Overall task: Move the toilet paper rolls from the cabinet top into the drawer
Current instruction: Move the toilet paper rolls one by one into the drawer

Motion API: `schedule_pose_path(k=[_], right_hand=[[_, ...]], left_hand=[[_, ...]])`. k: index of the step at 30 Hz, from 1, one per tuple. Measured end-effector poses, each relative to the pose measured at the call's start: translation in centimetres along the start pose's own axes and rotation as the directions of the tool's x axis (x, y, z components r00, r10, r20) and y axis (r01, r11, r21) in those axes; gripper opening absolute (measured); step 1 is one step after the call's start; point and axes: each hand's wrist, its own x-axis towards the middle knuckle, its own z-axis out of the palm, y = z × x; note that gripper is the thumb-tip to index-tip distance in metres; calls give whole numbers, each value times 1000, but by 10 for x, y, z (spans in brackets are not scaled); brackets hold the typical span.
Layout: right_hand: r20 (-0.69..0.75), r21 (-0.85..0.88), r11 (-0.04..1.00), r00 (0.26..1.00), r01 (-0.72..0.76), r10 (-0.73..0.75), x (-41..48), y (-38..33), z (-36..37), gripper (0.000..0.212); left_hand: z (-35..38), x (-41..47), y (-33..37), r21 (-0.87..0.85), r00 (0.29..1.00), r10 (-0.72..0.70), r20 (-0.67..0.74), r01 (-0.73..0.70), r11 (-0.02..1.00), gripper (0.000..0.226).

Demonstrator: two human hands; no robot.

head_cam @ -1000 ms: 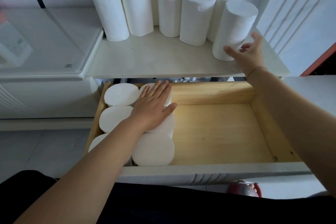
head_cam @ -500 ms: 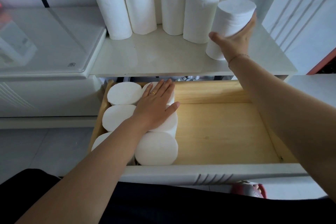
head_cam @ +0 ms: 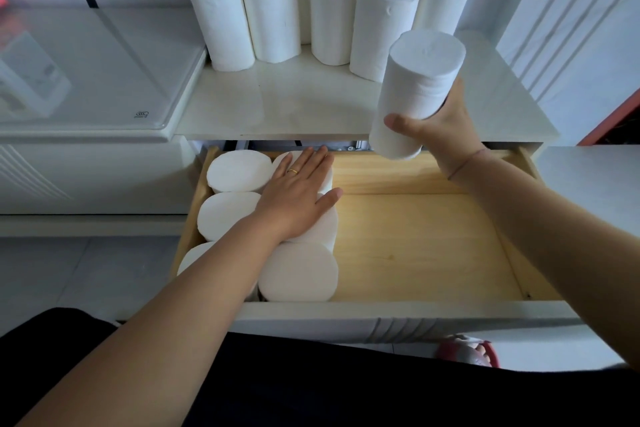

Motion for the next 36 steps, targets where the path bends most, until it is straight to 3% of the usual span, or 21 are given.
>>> schedule_pose_path(k=[4,9,13,17,24,29,33,36], right_hand=[[150,16,999,988,46,-48,-25,-9,-1,97],[294,-74,997,955,-26,47,-56,14,3,88],[311,-176,980,940,-91,143,-65,50,10,90],[259,-227,962,942,-154,213,-65,74,16,105],[122,-326,916,951,-232,284,-74,97,22,101],[144,-352,895,929,-274,341,-78,101,23,100],[237,-336,868,859,-365,453,-71,93,21,111],[430,-288,815,692,-503,580,-53,77,1,110]], left_hand=[[1,-1,-1,3,1000,15,-5,-15,1000,67],[1,-2,-1,13,1000,14,-7,-14,1000,62],[0,-4,1,22,1000,17,-15,-16,1000,60],[0,-4,0,11,1000,8,1,-8,1000,59],[3,-4,-1,6,1000,11,-9,-11,1000,59],[3,-5,-1,11,1000,14,-8,-14,1000,59],[2,-6,-1,10,1000,15,-4,-15,1000,59],[2,-5,-1,12,1000,19,0,-19,1000,59]])
